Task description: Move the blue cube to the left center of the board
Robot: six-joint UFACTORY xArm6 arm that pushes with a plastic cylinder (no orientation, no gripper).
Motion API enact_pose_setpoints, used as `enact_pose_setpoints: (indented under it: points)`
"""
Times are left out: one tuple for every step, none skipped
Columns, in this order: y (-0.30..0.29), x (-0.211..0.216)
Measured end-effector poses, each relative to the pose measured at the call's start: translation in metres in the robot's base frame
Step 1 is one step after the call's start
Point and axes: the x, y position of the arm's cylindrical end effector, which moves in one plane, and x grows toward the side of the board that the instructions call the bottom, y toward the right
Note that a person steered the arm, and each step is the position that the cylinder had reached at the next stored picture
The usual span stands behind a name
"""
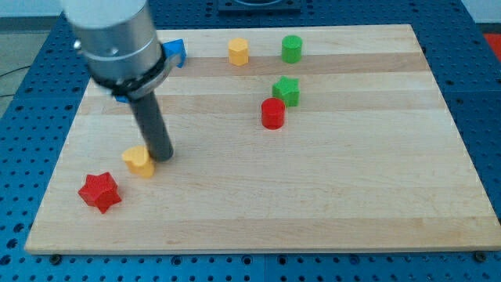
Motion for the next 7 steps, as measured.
enact_pose_setpoints:
  points:
    - [-0.025, -0.001]
    - [0.003, -0.044]
    - [-0.022, -0.123]
    - [-0.003, -0.175]
    - [-0.043, -0.201]
    - [-0.046, -0.158]
    - [-0.046, -0.135]
